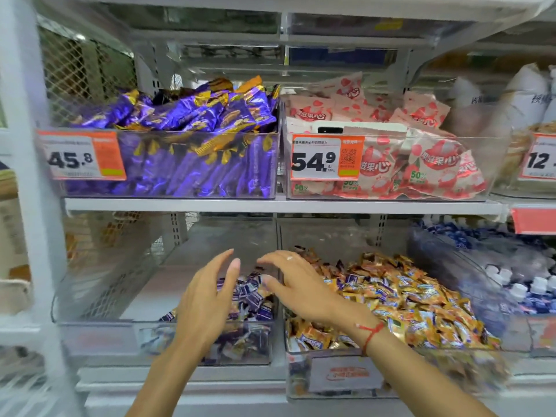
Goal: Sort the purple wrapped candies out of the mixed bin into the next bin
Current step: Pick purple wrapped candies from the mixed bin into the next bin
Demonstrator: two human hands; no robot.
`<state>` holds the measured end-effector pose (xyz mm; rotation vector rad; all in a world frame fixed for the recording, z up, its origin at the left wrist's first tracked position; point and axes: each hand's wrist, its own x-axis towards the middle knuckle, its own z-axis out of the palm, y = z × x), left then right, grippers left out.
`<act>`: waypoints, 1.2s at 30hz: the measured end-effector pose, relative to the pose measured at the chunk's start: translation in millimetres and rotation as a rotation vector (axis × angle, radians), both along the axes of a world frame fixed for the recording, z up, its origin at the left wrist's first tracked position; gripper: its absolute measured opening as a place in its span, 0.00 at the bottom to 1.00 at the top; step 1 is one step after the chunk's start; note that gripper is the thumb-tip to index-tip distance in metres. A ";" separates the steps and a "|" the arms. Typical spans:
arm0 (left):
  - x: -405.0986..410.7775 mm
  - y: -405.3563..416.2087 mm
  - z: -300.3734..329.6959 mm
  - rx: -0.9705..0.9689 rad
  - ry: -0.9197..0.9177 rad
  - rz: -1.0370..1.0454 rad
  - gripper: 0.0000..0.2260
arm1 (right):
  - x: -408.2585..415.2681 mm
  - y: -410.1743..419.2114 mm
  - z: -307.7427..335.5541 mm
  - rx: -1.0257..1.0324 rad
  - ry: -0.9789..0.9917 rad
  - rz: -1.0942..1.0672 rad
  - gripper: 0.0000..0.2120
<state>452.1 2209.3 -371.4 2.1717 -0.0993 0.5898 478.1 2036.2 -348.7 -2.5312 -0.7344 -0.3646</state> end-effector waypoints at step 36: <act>-2.3 -93.0 10.7 0.120 -0.131 -0.303 0.17 | 4.9 -188.7 -18.7 0.070 -0.002 -0.572 0.14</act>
